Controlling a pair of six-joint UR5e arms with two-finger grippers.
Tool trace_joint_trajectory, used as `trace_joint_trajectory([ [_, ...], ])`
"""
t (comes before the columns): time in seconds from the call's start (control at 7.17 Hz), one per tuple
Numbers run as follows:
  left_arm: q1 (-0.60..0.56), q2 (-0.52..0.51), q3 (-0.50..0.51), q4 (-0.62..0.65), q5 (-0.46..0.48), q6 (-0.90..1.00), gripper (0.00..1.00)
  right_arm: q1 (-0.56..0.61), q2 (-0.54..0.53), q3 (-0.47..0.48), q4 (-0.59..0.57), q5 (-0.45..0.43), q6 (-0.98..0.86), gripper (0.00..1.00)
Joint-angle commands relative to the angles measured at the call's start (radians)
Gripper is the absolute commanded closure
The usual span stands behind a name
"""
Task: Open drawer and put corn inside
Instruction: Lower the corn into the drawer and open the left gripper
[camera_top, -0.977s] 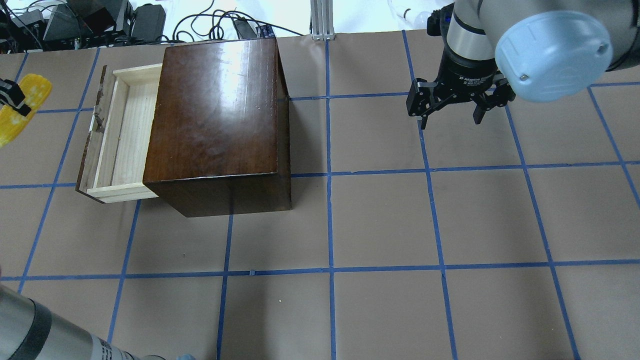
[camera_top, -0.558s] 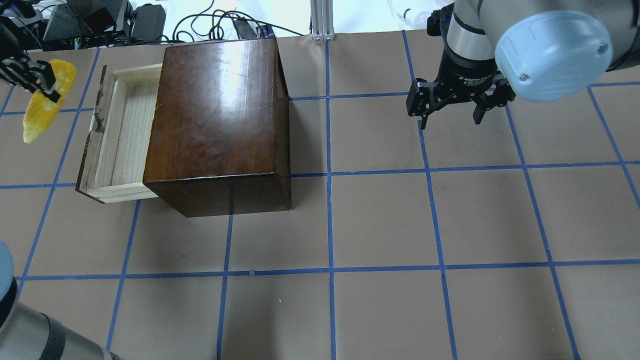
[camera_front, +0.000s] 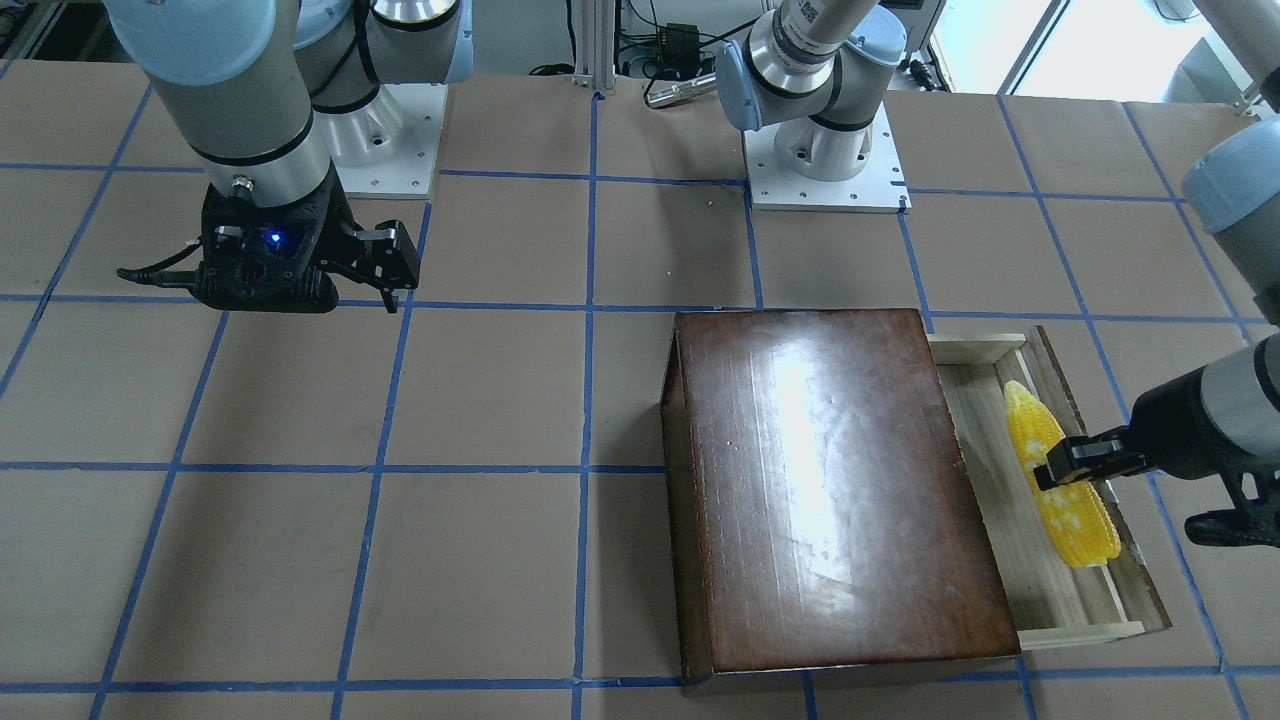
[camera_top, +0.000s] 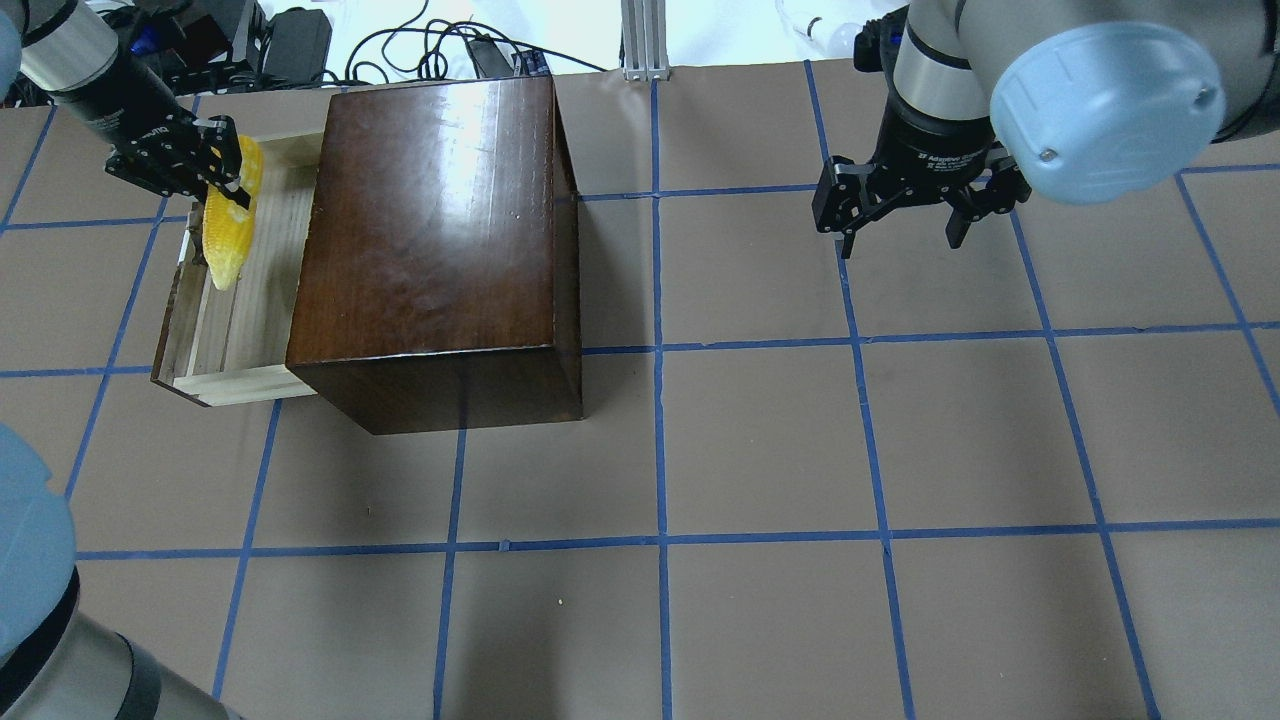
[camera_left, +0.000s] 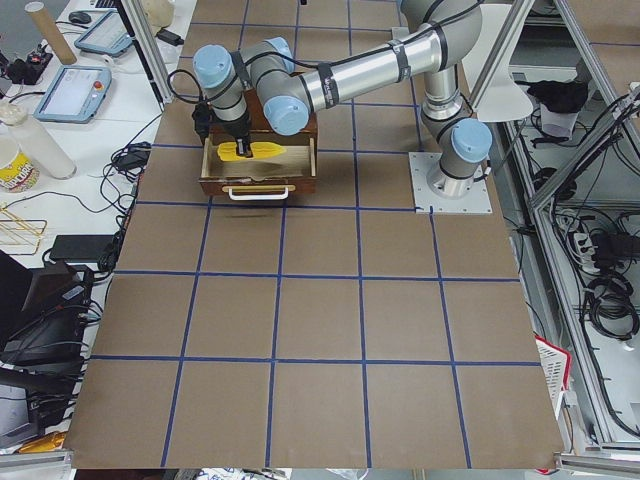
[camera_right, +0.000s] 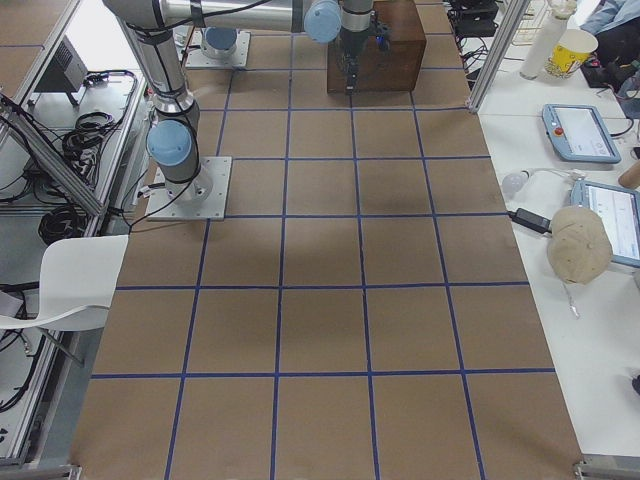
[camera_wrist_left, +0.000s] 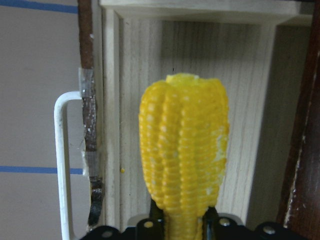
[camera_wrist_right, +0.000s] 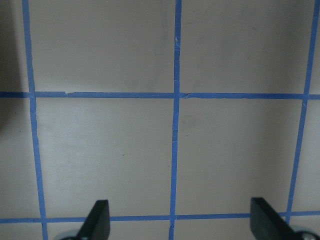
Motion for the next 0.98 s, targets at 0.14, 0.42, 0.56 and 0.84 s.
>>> trace_joint_trajectory([
  [0.14,-0.002,-0.039,-0.002,0.016,0.000,0.057,0.55,0.000,-0.001,0.000,0.001,-0.002,0.000,0.00],
  [0.42,-0.002,-0.039,-0.005,0.013,-0.005,0.062,0.06,0.000,-0.001,0.000,0.001,-0.002,0.000,0.00],
  [0.56,-0.007,-0.029,-0.002,0.008,-0.002,0.056,0.00,0.000,0.000,0.000,0.001,-0.002,0.000,0.00],
  [0.84,-0.008,0.005,0.013,-0.012,0.010,0.054,0.00,0.000,-0.001,0.000,0.001,-0.001,0.000,0.00],
])
